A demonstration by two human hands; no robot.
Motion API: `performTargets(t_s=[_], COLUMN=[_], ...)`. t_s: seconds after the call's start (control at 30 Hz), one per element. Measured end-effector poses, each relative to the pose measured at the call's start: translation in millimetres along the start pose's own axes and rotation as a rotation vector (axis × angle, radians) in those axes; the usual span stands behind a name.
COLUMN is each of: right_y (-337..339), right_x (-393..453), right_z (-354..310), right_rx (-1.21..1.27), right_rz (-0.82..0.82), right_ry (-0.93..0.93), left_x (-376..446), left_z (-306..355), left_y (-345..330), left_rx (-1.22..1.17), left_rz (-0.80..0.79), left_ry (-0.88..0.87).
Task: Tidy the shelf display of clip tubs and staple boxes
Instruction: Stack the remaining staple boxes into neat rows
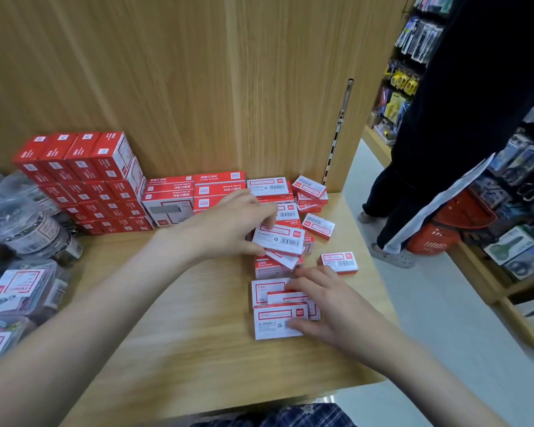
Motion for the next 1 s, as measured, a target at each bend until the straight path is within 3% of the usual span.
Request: performTargets(t_s=[0.13, 0.2, 0.37, 0.5, 0.63, 0.83, 0.9, 1.0], right_y=[-6.0, -5.0, -0.5, -2.2, -2.6, -2.5, -0.6, 2.4], right_x=[4.0, 6.7, 10.9, 11.4, 8.3, 4.5, 3.0, 2.3], right_z=[-0.1, -0.6, -4.0, -2.3, 0.9, 6.5, 8.8, 14.7], right_rx=[0.034, 0.083, 0.157, 0.231, 0.234, 0.044, -0.054, 0.002], right_rz=[-0.065, -0.061, -0.073, -0.008, 0.136, 0.382, 0.461, 0.492], right_ry=[-0.040, -0.063, -0.108, -0.113, -0.084, -0.038, -0.076, -0.186], left_x=[-12.7, -21.8, -28.4, -29.9, -35.3, -69.2, -83.5, -94.4], left_z=[4.6, 8.1, 5.5, 3.3, 5.7, 7.2, 12.7, 22.0], left_y=[8.7, 6.8, -19.0, -17.5, -10.0, -10.6, -26.5, -54.1], left_rx=[0.075, 0.132, 0.094, 0.014, 0.006, -0.148, -0.225, -0.293], left_rz=[0.309, 0.376, 0.265, 0.283, 0.333, 0.531, 0.533, 0.477], left_ry=[-0.130, -0.148, -0.141, -0.113, -0.112, -0.022, 0.009, 0.039])
Point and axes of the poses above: each hand's wrist, its own x-axis towards the middle knuckle, its own y-axis out of the back of the hand, z = x × y, the point moved 5 cm from there along x, towards the middle knuckle, and after that the axes turned 4 degrees about -z, right-handed, at the moved point
